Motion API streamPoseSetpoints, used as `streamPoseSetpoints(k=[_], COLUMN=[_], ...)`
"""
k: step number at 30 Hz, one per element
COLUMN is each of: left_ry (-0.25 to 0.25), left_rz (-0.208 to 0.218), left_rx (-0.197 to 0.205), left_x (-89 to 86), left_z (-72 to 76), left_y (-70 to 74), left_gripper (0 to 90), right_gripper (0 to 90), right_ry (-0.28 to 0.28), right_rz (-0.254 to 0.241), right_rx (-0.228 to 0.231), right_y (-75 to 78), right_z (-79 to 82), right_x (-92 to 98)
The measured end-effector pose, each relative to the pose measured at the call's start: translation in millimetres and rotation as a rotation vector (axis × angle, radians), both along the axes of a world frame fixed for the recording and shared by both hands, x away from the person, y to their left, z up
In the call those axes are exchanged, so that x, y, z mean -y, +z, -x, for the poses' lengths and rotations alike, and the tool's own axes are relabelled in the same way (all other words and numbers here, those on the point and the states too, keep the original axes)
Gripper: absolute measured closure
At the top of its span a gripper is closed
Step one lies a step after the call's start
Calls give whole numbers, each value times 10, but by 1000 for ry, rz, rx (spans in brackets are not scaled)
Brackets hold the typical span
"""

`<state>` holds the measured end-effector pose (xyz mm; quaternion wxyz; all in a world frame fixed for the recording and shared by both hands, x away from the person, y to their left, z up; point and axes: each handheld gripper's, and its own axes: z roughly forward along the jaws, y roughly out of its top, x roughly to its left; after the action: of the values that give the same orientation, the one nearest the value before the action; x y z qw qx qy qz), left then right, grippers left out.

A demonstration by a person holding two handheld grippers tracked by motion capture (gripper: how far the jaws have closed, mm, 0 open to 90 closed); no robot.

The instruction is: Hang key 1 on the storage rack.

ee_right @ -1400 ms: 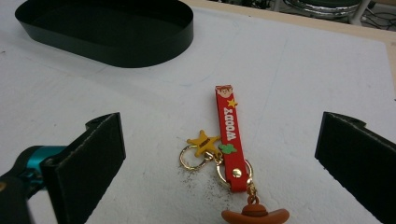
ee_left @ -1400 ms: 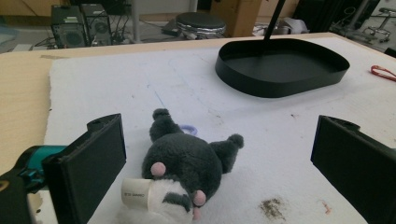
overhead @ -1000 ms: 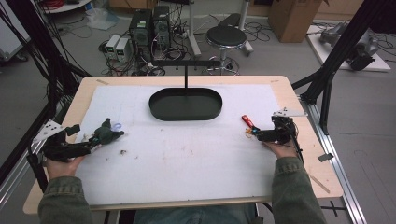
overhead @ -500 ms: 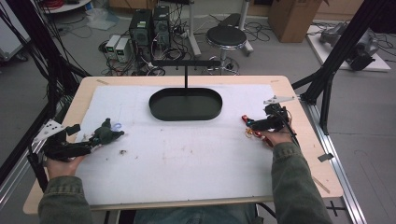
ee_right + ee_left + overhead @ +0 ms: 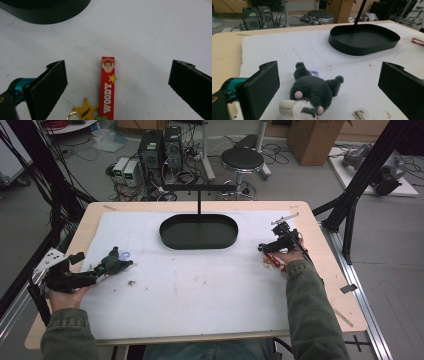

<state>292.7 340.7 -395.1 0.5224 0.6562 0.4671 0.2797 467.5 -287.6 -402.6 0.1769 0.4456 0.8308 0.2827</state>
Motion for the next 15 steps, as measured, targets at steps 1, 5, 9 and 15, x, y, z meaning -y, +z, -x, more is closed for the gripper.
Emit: streamPoseSetpoints(k=[1, 5, 9, 15], left_ry=[0, 0, -6, -7], left_rz=[1, 3, 2, 11], left_rx=[5, -1, -5, 8], left_x=[-5, -11, -9, -9], left_z=[5, -2, -8, 1], left_y=[2, -6, -10, -1], left_gripper=[46, 49, 49, 49], right_gripper=[35, 136, 247, 382], right_ry=[0, 17, 46, 34], right_rz=[0, 39, 51, 53], right_rx=[0, -72, -132, -178], right_y=[0, -31, -80, -94], right_z=[0, -98, -106, -104], right_x=[0, -28, -38, -54])
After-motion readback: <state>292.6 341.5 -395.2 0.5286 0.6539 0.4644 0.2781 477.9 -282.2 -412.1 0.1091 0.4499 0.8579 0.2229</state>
